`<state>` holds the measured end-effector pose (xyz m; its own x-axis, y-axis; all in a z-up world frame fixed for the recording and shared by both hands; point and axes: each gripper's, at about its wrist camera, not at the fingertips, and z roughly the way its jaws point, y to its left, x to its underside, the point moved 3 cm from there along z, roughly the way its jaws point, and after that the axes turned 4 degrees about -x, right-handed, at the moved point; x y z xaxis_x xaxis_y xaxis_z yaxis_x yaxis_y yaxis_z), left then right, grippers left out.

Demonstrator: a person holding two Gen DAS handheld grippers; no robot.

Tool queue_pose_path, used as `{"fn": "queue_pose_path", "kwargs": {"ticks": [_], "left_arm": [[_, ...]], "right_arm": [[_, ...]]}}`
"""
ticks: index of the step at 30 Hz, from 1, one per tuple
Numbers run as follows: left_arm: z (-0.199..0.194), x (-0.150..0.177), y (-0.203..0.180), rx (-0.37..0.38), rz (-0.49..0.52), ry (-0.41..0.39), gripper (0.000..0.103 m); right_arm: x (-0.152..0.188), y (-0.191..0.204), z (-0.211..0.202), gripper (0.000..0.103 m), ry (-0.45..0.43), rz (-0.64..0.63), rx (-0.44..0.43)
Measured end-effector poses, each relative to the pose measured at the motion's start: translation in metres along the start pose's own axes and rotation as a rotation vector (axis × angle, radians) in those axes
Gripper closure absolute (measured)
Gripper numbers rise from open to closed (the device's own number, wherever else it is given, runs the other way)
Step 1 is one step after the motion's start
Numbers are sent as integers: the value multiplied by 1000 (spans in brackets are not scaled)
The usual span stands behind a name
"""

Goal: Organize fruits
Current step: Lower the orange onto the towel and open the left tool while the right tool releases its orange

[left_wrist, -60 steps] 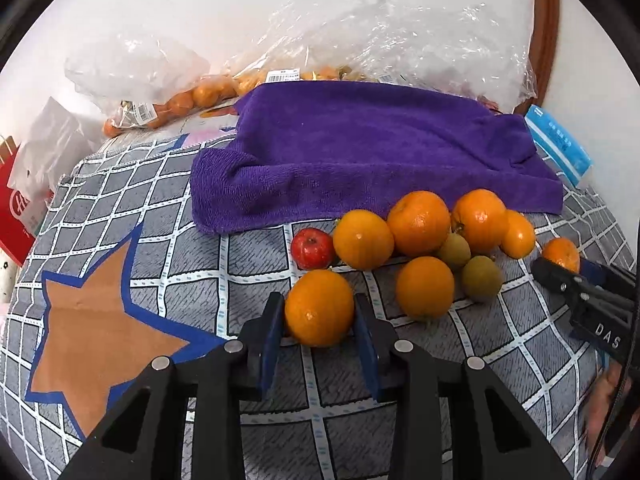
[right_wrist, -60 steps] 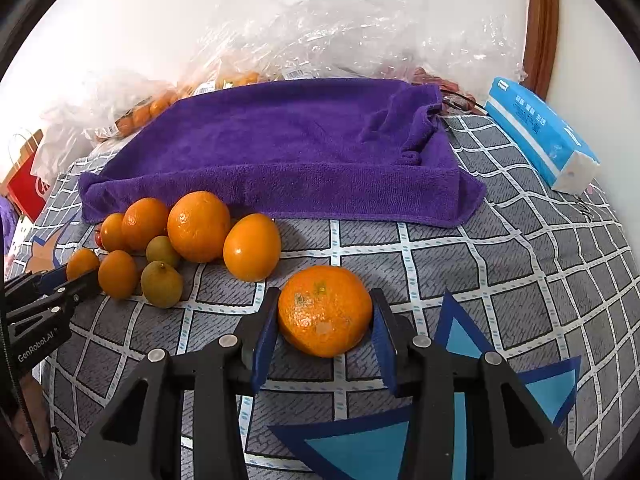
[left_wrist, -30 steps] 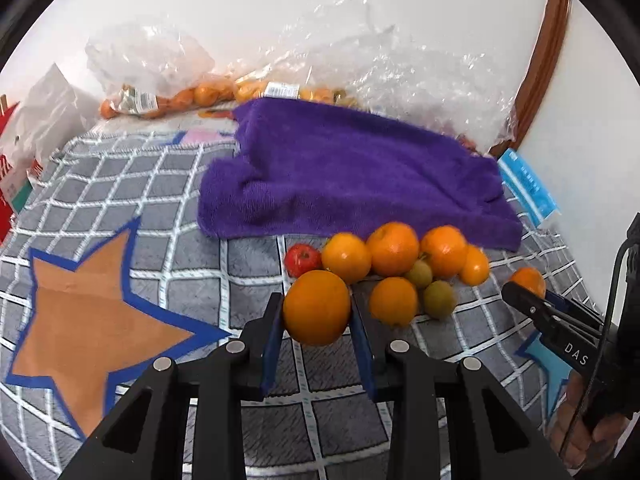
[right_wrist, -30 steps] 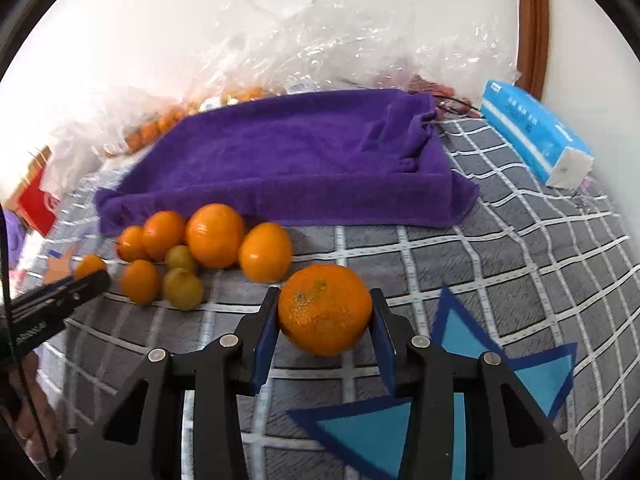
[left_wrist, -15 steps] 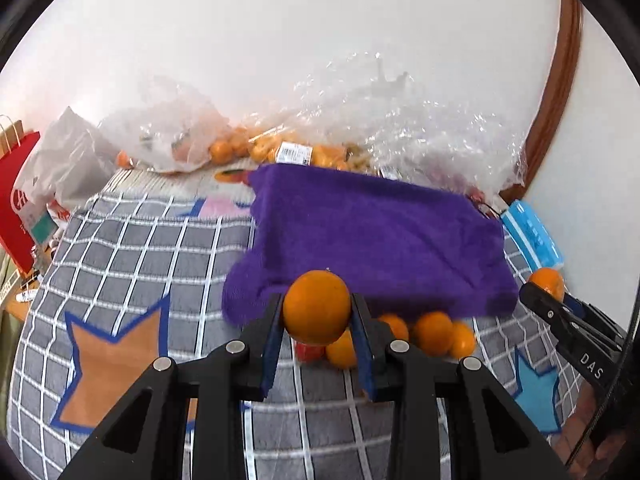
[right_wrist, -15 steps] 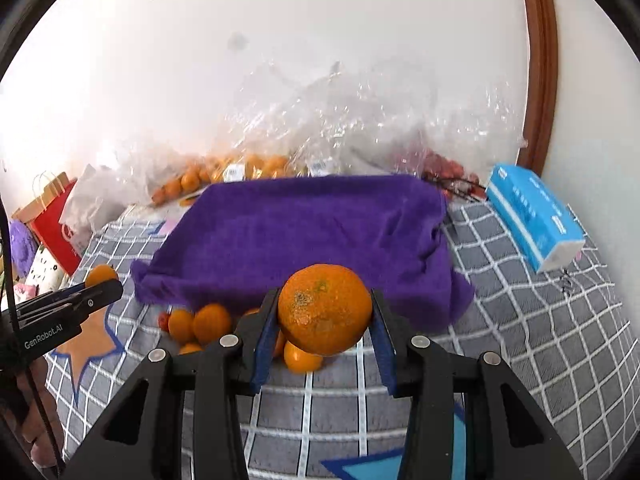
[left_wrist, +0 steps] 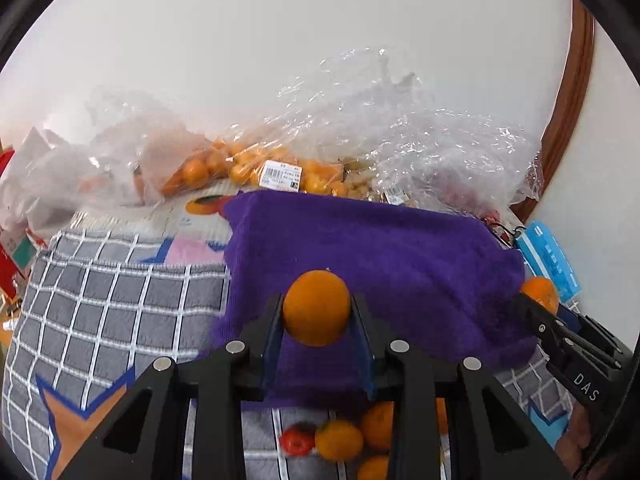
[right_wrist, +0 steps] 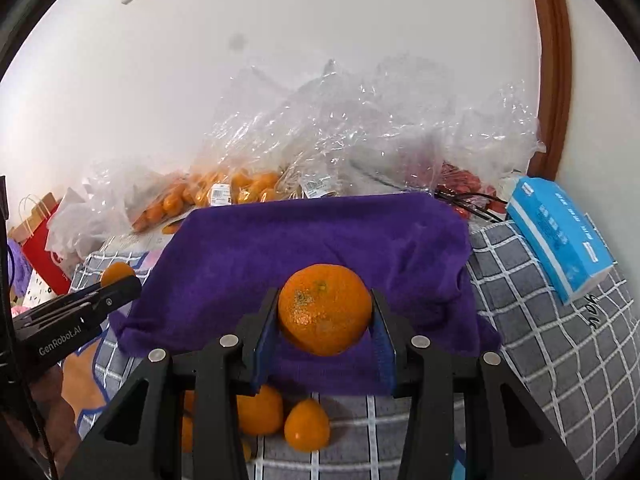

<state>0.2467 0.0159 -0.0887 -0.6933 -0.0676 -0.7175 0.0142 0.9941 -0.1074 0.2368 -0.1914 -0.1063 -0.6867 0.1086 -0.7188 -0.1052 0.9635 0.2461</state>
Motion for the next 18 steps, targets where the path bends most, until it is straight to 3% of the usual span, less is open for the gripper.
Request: {"fn": "queue_pose_path", "kwargs": {"ticks": [10, 18], "left_arm": [[22, 10, 1, 56, 2, -18, 72], [30, 13, -2, 55, 12, -15, 72]], "right_arm": [[0, -10, 33, 60, 13, 24, -6], [-1, -31, 41, 60, 16, 66, 23]]}}
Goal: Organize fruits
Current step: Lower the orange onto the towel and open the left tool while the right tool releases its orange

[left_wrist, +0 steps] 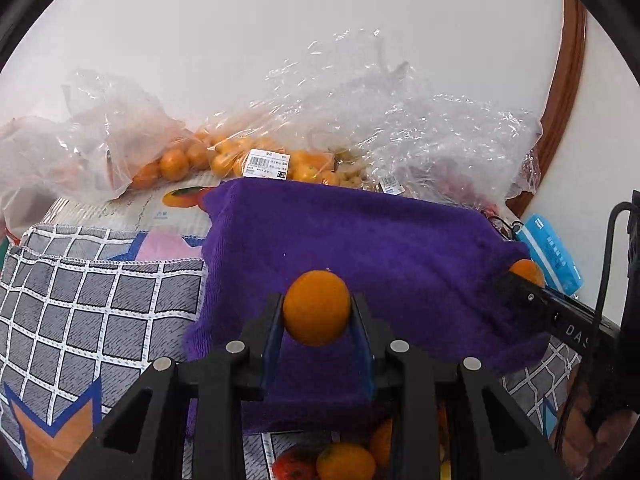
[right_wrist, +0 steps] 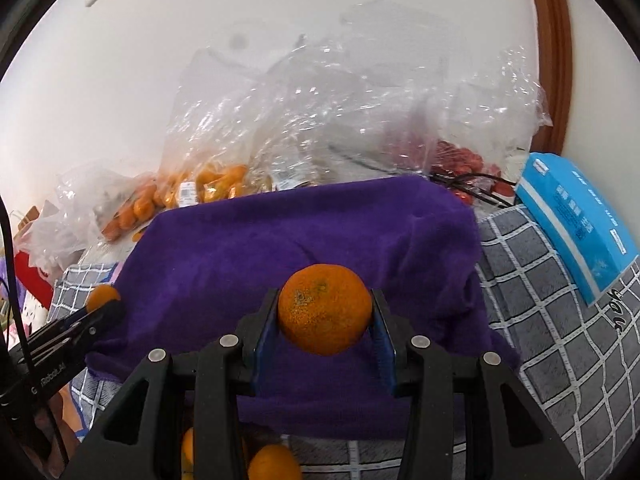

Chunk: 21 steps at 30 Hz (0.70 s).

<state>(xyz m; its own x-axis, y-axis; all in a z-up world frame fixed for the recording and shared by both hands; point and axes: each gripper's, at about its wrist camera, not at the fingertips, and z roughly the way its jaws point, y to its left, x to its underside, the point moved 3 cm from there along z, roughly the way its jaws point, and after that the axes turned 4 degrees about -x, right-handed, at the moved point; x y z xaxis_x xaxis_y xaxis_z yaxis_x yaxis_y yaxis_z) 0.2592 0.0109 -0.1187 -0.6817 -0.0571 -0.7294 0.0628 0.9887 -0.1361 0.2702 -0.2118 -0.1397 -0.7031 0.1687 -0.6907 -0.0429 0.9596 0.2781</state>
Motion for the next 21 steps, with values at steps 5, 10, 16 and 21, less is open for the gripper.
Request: {"fn": "queue_pose_path", "kwargs": {"ticks": [5, 10, 16, 21], "left_arm": [[6, 1, 6, 2, -28, 10, 72], [11, 1, 12, -4, -54, 5, 72], [11, 1, 15, 3, -68, -6, 72], [15, 5, 10, 0, -49, 4, 72]], "right_arm": [[2, -12, 8, 60, 13, 32, 7], [7, -11, 14, 60, 21, 31, 3], [13, -3, 21, 60, 39, 15, -12], [15, 3, 25, 60, 49, -2, -11]]}}
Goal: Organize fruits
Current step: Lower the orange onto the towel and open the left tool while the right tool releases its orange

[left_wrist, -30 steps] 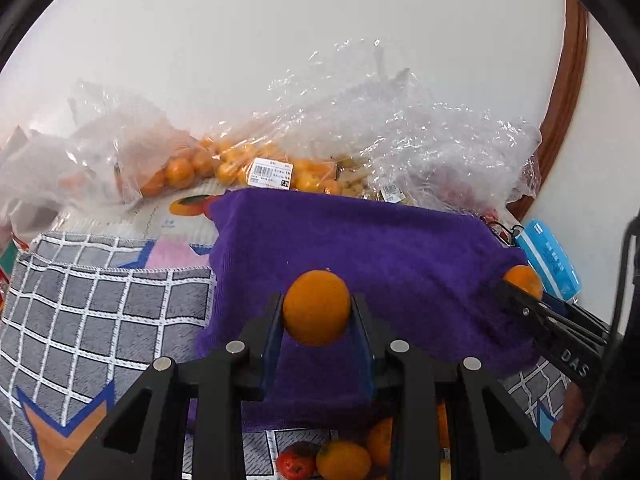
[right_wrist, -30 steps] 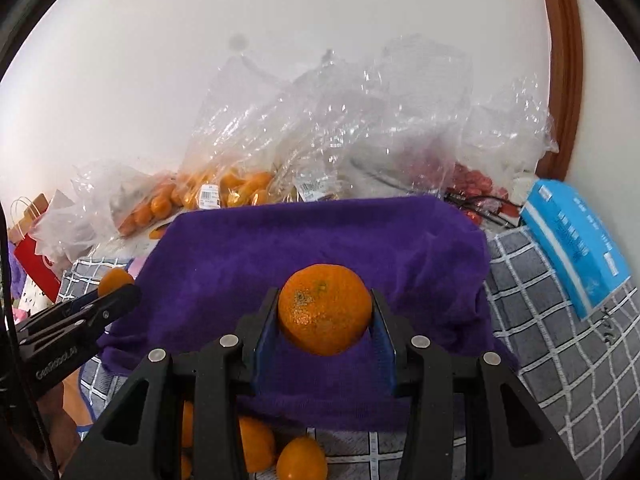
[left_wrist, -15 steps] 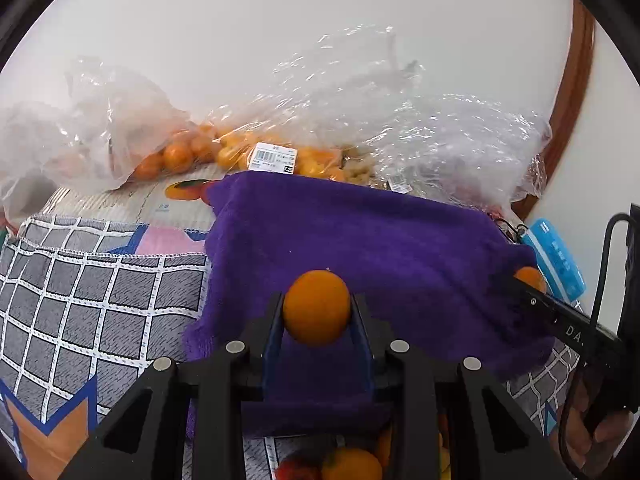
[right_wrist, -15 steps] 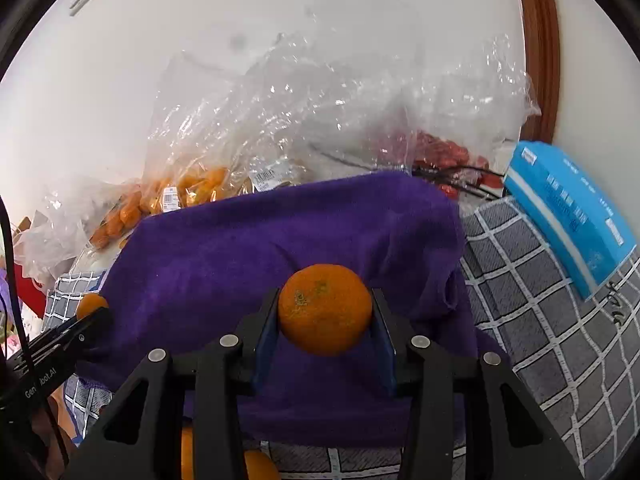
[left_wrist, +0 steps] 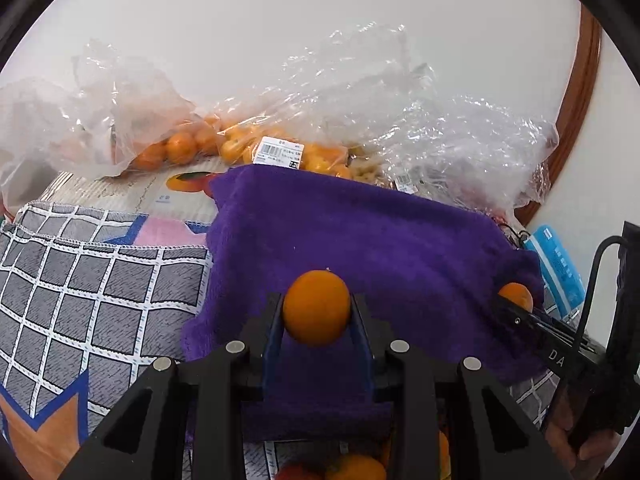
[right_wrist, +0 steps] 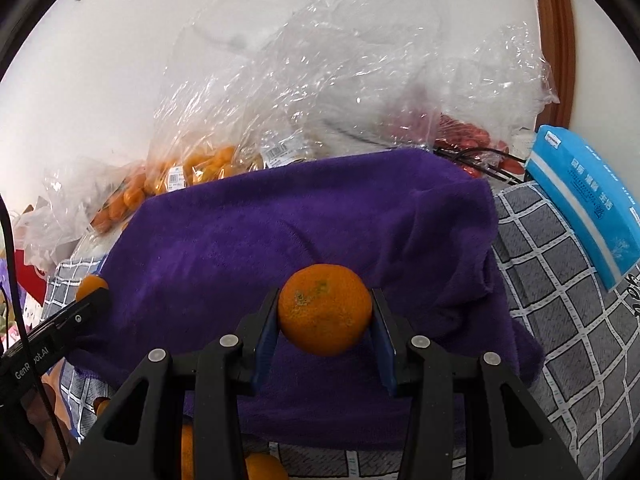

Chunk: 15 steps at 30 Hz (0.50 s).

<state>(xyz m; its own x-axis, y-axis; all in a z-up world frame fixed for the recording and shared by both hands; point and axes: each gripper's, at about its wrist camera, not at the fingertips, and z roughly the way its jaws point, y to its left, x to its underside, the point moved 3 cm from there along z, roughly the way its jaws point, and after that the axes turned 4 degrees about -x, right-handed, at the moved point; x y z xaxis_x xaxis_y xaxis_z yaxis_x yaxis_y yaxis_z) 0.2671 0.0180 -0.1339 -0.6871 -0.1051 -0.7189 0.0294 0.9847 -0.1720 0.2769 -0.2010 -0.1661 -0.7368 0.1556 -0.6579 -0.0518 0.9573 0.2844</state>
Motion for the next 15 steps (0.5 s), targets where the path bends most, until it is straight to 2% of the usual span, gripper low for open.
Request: {"fn": "queue_pose_path", "kwargs": {"ticks": [3, 15], "left_arm": [[2, 1, -2, -21, 16, -8, 72], [11, 4, 0, -24, 13, 17, 72]], "right_arm": [[1, 3, 2, 60, 4, -16, 12], [6, 2, 9, 60, 28, -21, 21]]}}
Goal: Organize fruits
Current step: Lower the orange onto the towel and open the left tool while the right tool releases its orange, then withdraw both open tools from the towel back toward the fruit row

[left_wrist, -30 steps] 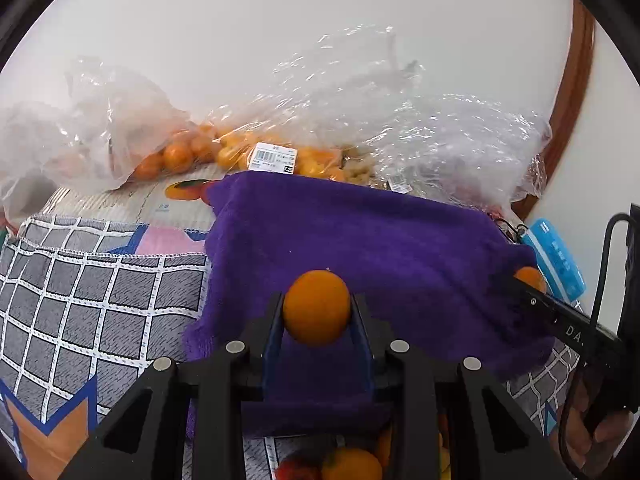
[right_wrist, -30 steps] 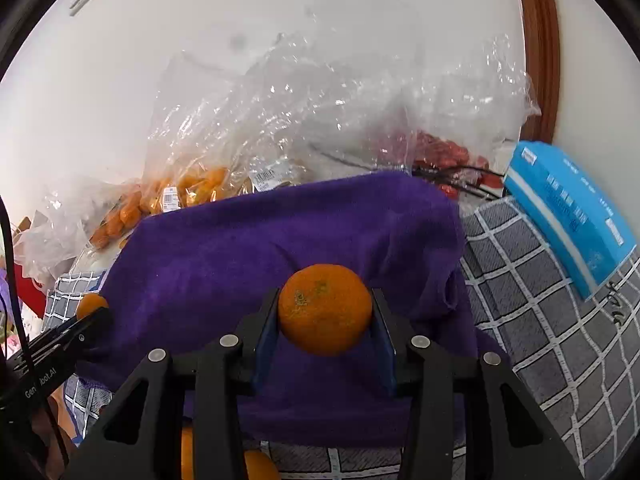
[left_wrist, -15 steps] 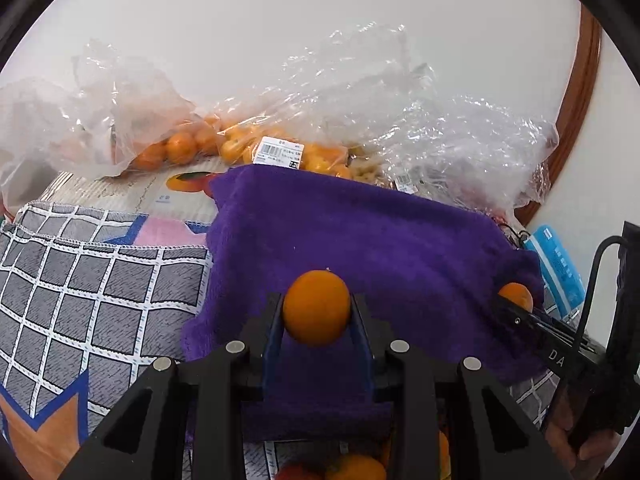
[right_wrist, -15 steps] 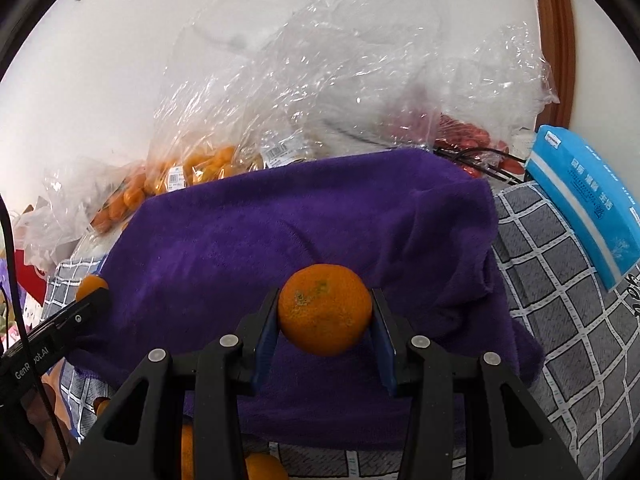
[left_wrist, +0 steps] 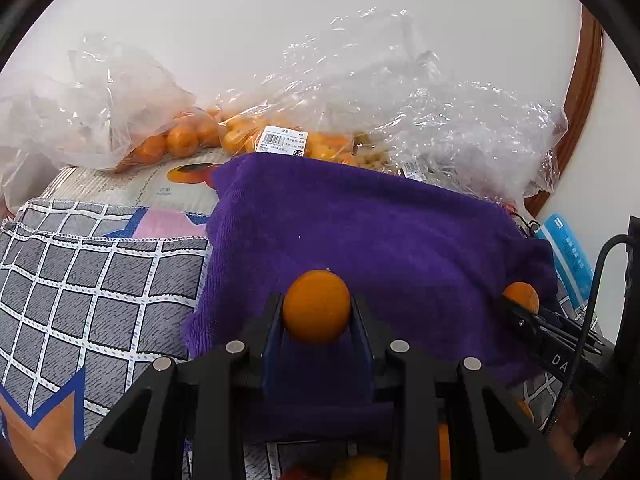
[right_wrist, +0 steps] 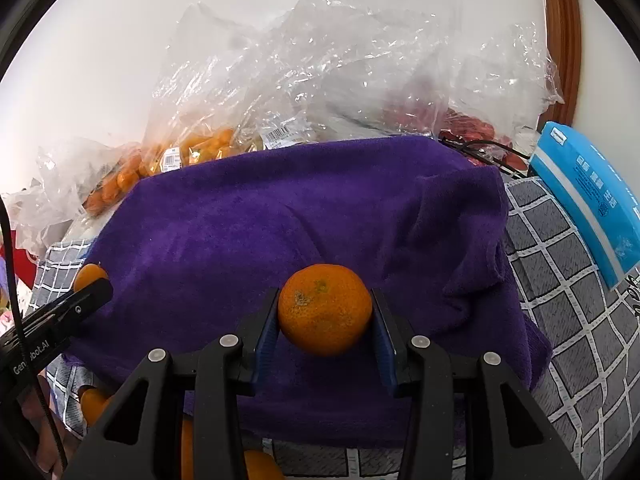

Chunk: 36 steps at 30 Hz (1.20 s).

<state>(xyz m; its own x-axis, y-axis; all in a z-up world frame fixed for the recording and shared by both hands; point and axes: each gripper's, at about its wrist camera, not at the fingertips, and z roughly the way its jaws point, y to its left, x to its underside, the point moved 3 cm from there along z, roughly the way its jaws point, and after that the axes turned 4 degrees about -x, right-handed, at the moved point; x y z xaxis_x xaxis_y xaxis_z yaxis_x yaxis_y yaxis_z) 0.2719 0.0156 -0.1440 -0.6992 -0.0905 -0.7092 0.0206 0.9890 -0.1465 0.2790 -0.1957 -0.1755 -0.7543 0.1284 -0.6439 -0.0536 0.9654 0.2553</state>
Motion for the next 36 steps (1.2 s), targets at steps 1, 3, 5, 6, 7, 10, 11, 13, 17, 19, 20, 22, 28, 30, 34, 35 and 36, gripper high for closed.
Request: {"fn": "queue_pose_path", "kwargs": {"ticks": [1, 3, 5, 6, 7, 10, 11, 13, 17, 19, 20, 22, 28, 30, 34, 35, 36], "left_arm": [[0, 0, 0, 1, 1, -1, 72], [1, 0, 0, 0, 1, 1, 72], [1, 1, 0, 2, 1, 2, 72], [1, 1, -1, 1, 3, 2, 72], [1, 1, -1, -1, 5, 4, 72], [0, 1, -1, 4, 4, -2, 70], [0, 2, -1, 10, 2, -4, 67], [-2, 1, -1, 17, 1, -9, 64], [-7, 0, 0, 23, -8, -41, 57], [-10, 0, 2, 24, -17, -52, 57], [-11, 0, 3, 25, -21, -57, 57], [-14, -2, 6, 23, -40, -73, 56], [-23, -5, 13, 17, -76, -100, 56], [-28, -7, 13, 28, -84, -119, 56], [-41, -12, 12, 0, -65, -160, 55], [-45, -14, 11, 7, -70, -161, 55], [-48, -16, 11, 17, -80, -154, 55]], "right_arm": [[0, 0, 1, 60, 3, 2, -3], [1, 0, 2, 60, 9, 1, -2], [2, 0, 3, 60, 10, 1, -2], [2, 0, 4, 60, 11, 2, -3], [2, -1, 4, 60, 13, 3, -3], [3, -1, 4, 60, 15, 6, -2], [3, -2, 4, 60, 15, 6, -3], [3, -3, 3, 60, 12, 12, -7], [1, -2, -3, 59, -12, 15, -5], [0, -3, -9, 53, -38, 18, 2], [-1, -3, -11, 52, -49, 21, 2], [-2, -3, -16, 50, -66, 24, -1], [-1, 3, -23, 50, -92, 8, 1], [-1, 6, -26, 50, -93, -3, 5], [-4, 15, -38, 50, -109, -32, -2], [-5, 17, -43, 50, -123, -34, 8], [-7, 18, -48, 50, -136, -31, 10]]}}
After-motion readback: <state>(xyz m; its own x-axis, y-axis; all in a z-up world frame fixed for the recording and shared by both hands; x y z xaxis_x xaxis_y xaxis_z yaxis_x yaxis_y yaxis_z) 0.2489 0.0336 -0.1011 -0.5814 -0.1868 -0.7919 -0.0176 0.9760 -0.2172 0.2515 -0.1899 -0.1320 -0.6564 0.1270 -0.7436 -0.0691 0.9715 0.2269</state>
